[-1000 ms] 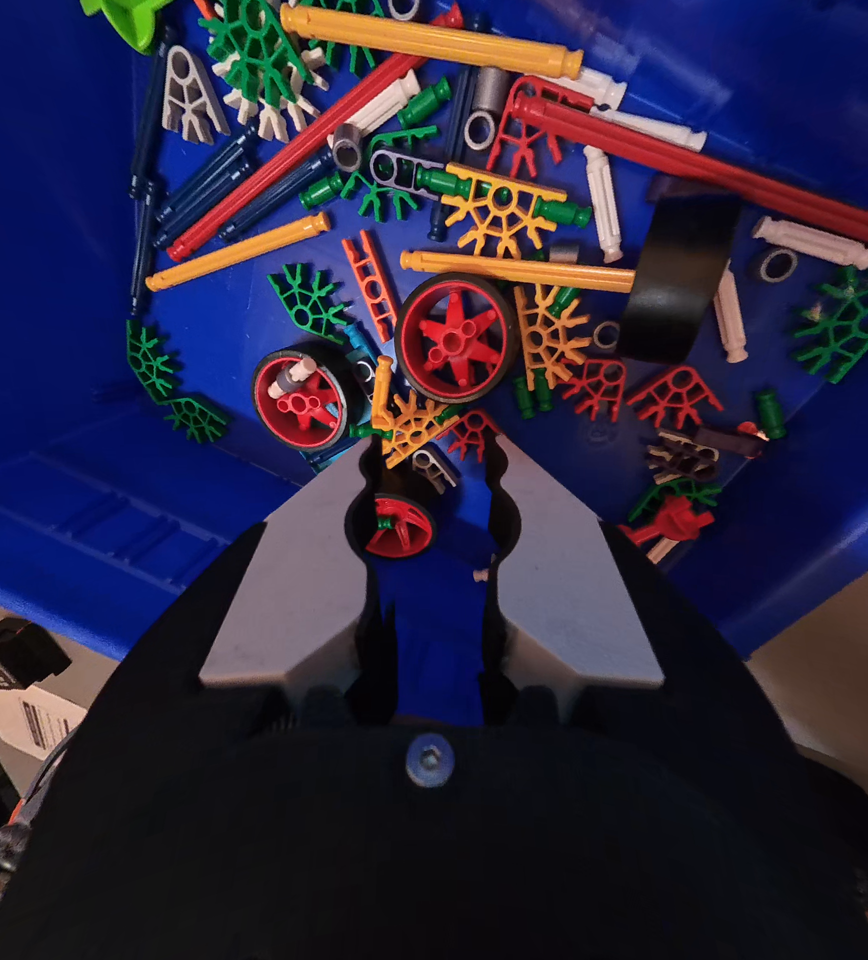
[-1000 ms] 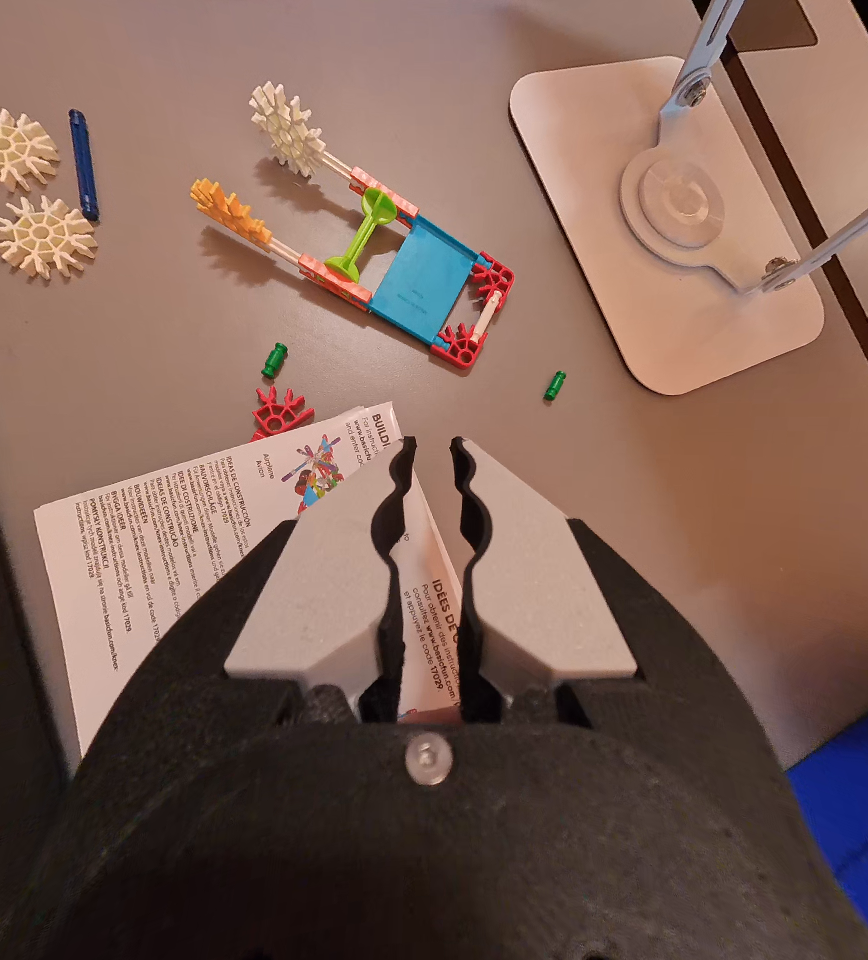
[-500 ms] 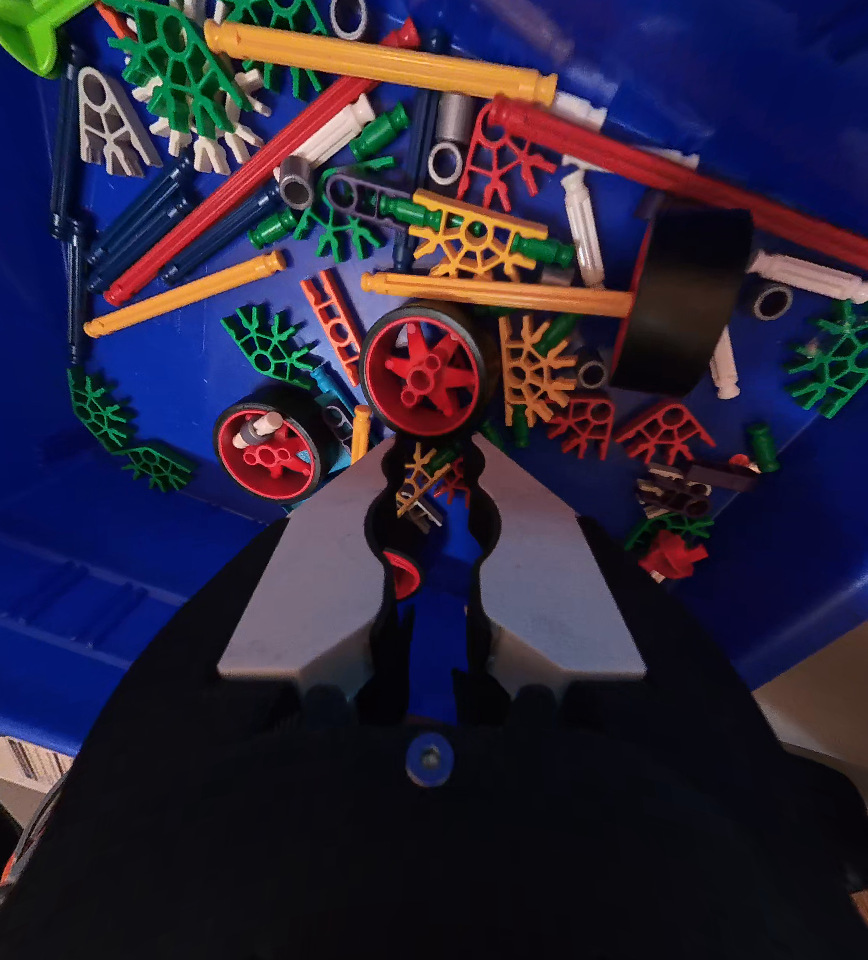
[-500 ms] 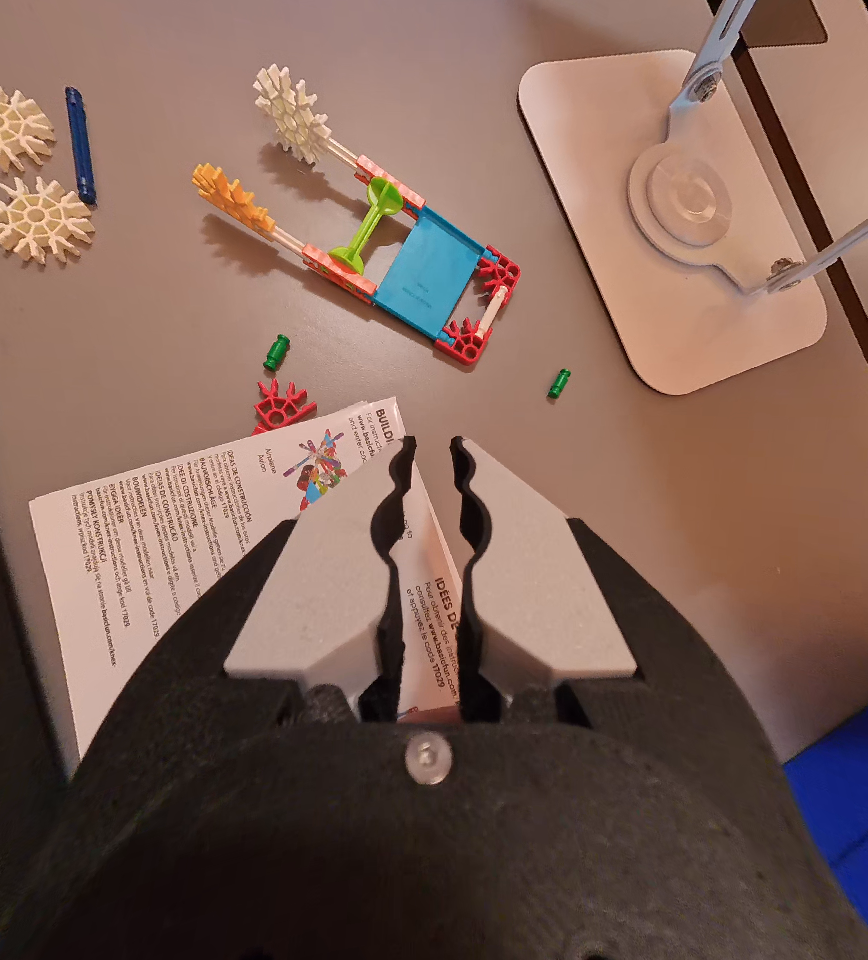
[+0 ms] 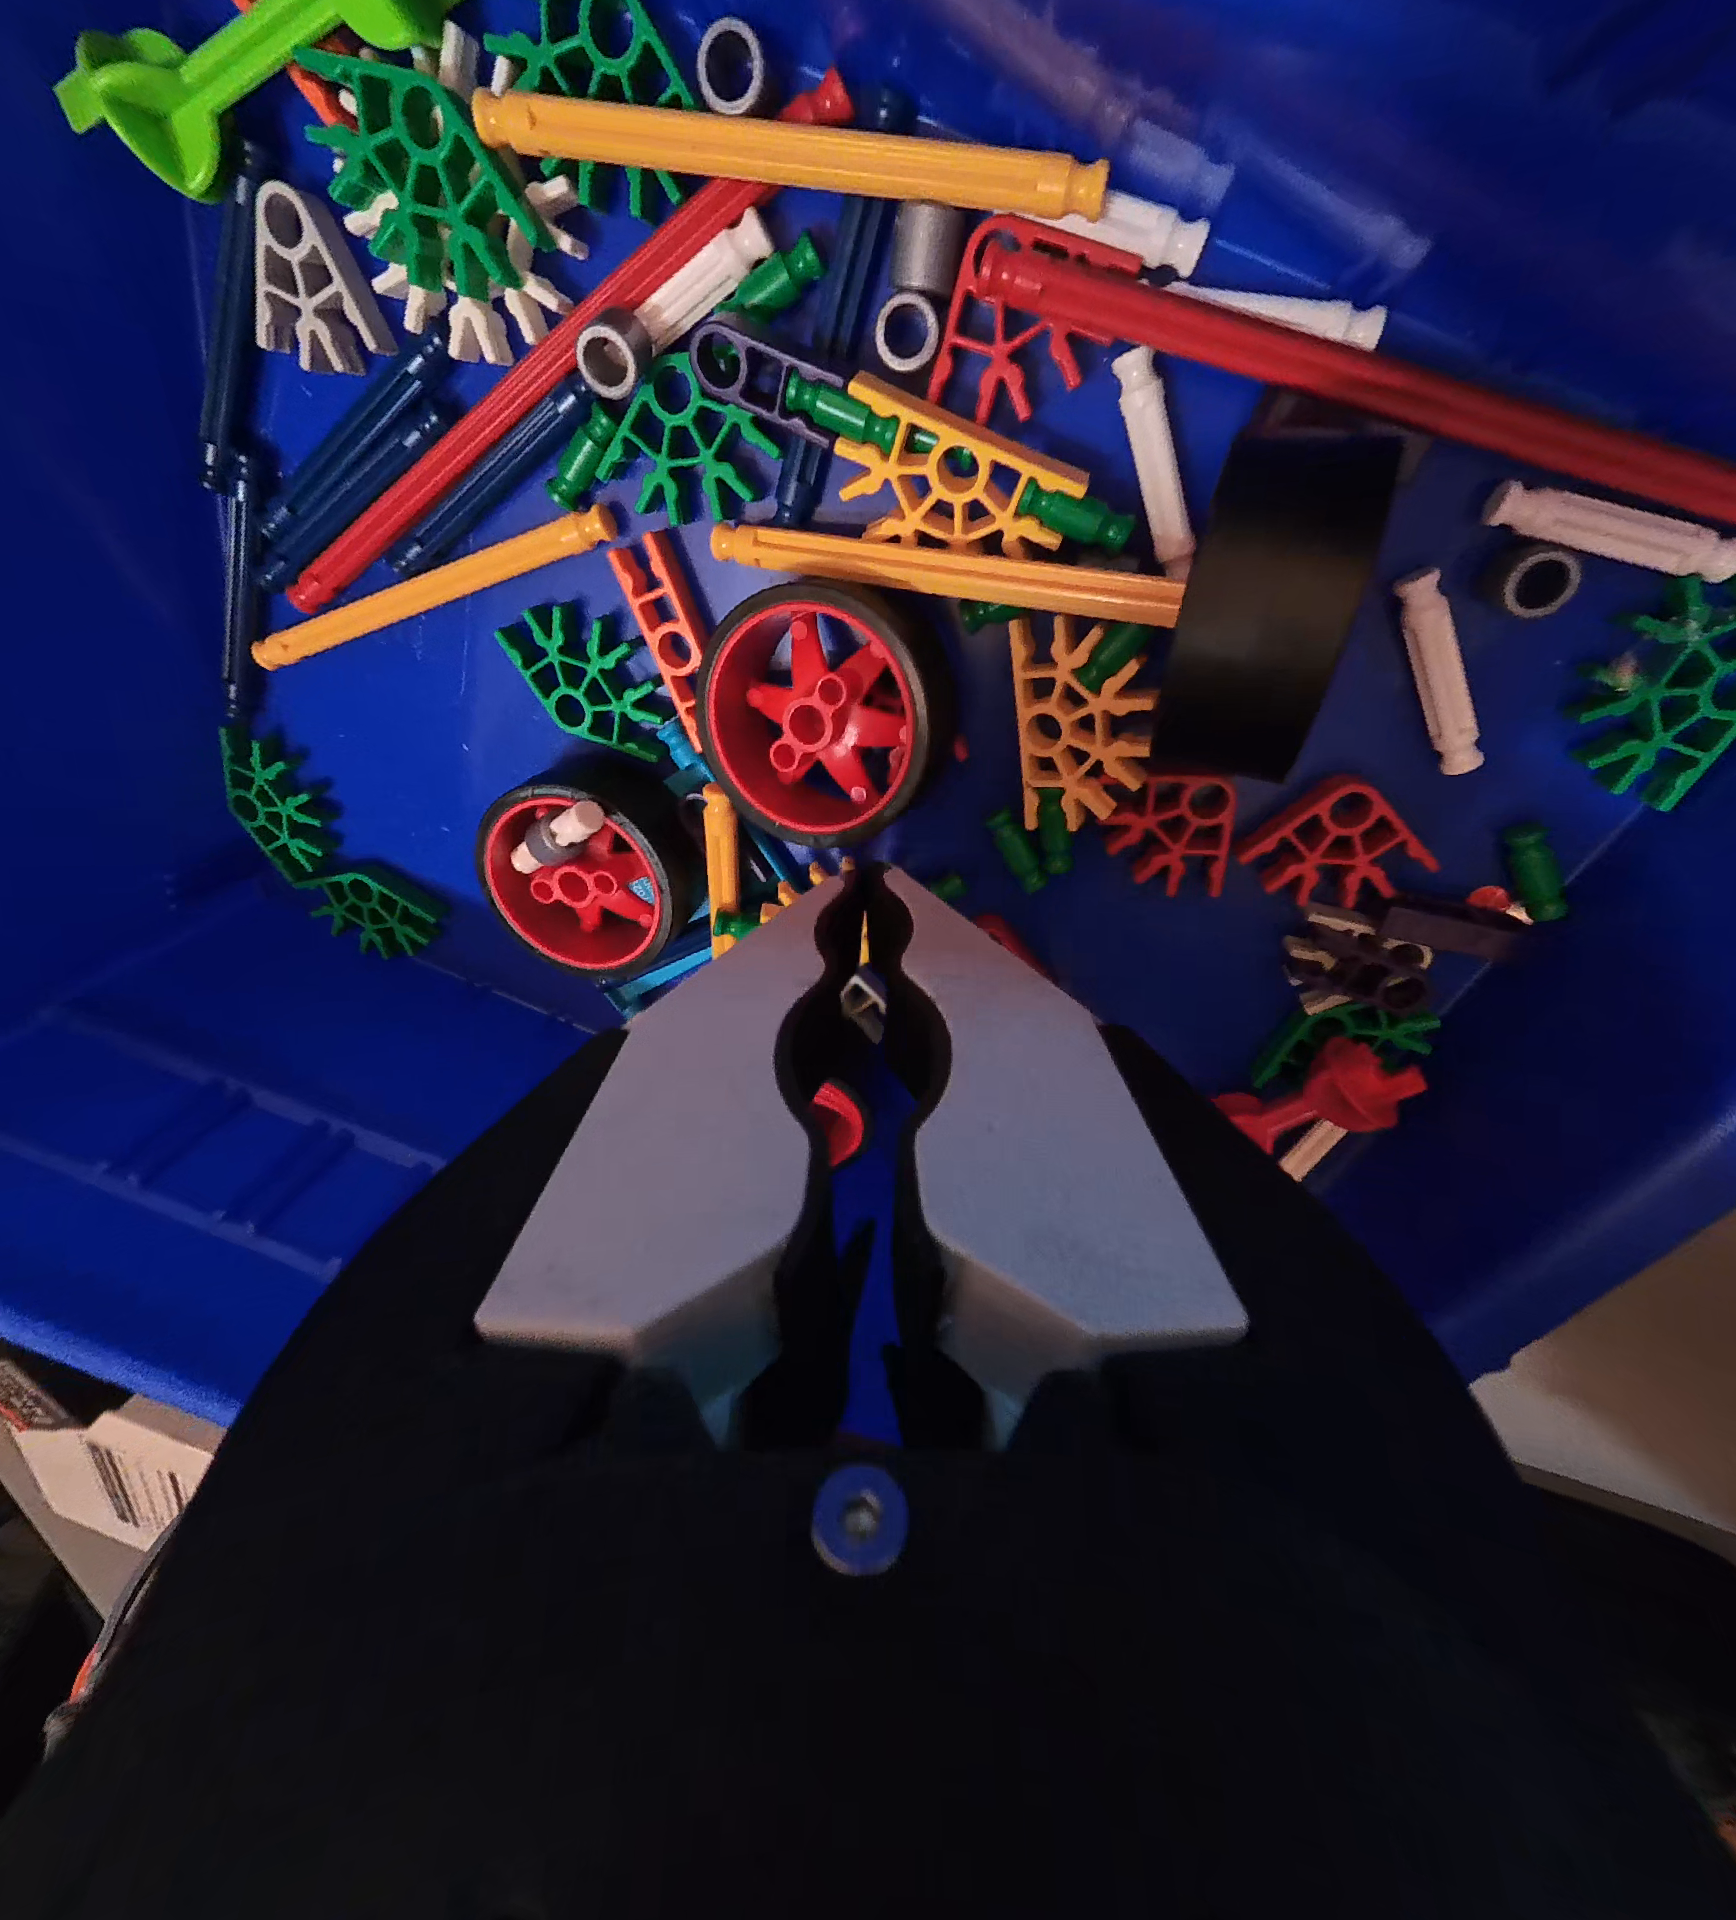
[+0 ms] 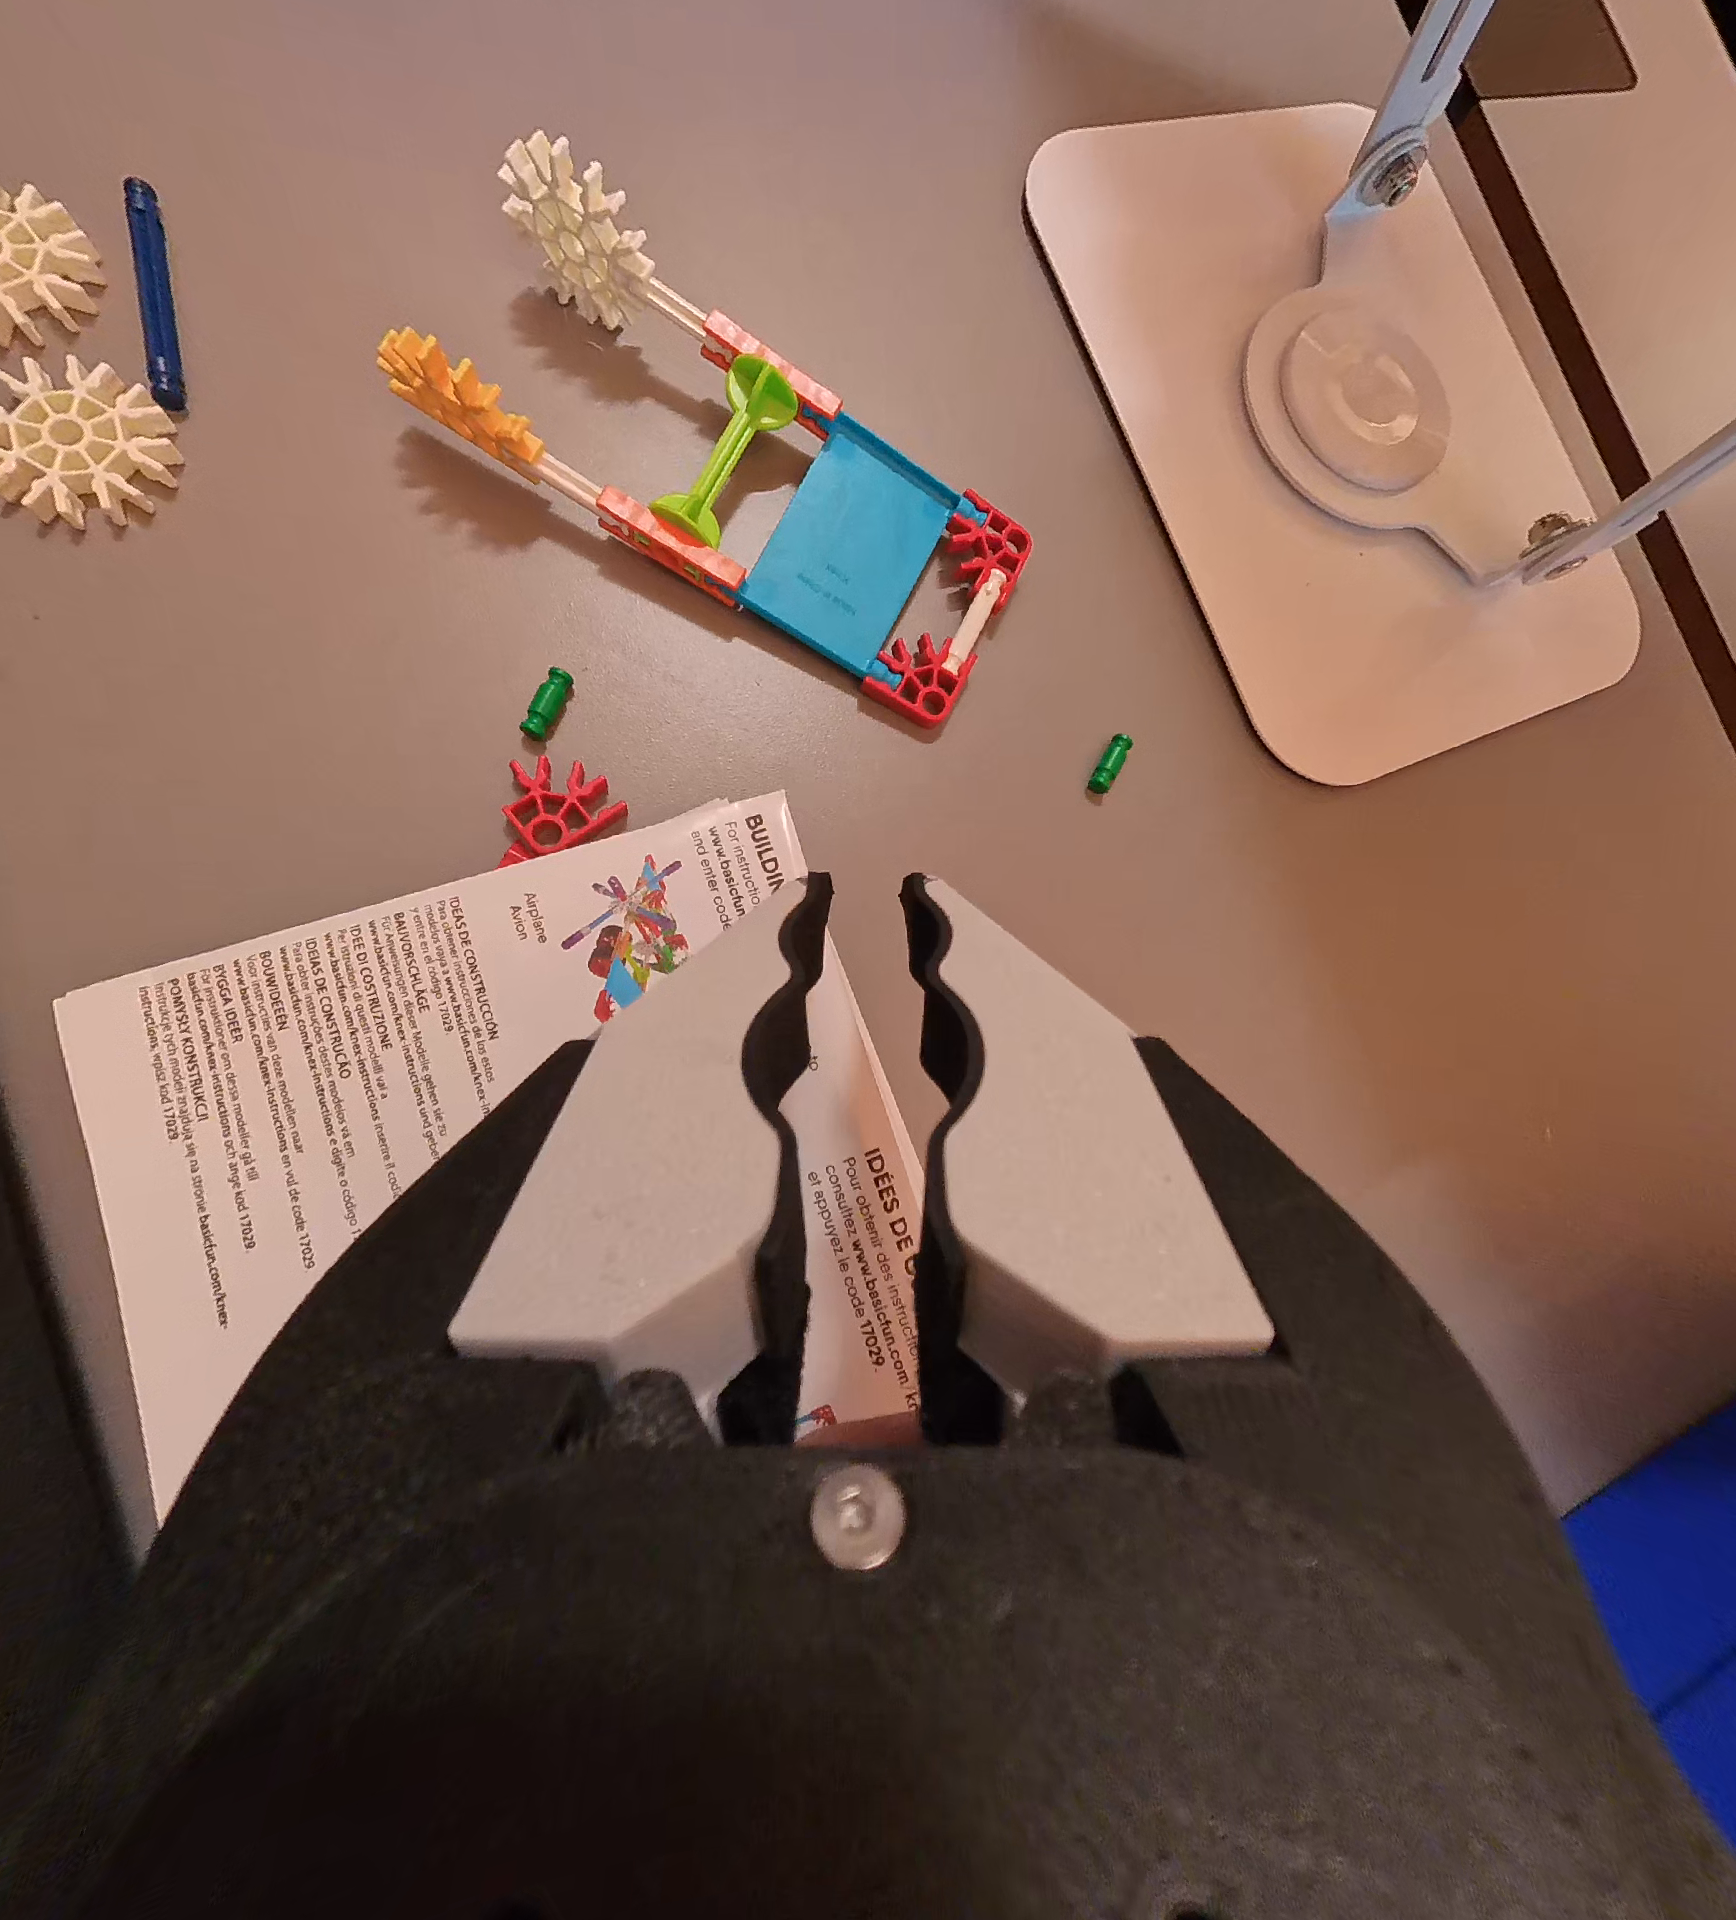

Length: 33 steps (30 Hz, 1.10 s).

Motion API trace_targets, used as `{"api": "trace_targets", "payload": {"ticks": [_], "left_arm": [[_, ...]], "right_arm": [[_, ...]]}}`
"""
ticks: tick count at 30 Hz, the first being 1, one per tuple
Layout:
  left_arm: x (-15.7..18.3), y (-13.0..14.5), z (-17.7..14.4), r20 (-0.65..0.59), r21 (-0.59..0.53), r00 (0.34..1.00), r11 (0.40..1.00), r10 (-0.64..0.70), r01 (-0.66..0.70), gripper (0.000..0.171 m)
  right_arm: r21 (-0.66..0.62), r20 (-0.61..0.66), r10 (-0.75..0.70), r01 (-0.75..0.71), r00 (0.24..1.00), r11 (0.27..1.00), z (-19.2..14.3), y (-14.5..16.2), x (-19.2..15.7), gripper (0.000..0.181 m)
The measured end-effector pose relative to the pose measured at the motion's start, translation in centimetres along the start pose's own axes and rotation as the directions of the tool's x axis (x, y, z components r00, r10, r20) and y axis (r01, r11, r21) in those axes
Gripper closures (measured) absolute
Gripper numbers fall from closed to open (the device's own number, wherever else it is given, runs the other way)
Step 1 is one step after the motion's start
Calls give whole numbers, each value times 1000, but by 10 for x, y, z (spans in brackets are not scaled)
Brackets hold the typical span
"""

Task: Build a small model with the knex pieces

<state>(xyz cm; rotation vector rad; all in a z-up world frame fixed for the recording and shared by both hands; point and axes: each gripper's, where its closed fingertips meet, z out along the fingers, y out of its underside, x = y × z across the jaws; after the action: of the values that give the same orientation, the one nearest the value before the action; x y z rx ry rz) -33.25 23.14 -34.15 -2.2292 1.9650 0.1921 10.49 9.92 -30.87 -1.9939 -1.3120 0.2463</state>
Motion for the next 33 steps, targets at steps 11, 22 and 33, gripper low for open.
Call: {"api": "trace_targets", "payload": {"ticks": [11, 22, 33], "left_arm": [[3, 3, -11, 22, 20, 1000, 1000, 9, -9, 171], [11, 9, -19, 25, 20, 1000, 1000, 11, -11, 171], [22, 9, -24, 11, 21, 1000, 999, 25, -25, 171]], "right_arm": [[1, 0, -2, 2, 1000, 1000, 0, 0, 0, 168], [-2, 1, -2, 2, 1000, 1000, 1, 1, 0, 168], [3, -3, -3, 3, 1000, 1000, 0, 0, 0, 168]]}}
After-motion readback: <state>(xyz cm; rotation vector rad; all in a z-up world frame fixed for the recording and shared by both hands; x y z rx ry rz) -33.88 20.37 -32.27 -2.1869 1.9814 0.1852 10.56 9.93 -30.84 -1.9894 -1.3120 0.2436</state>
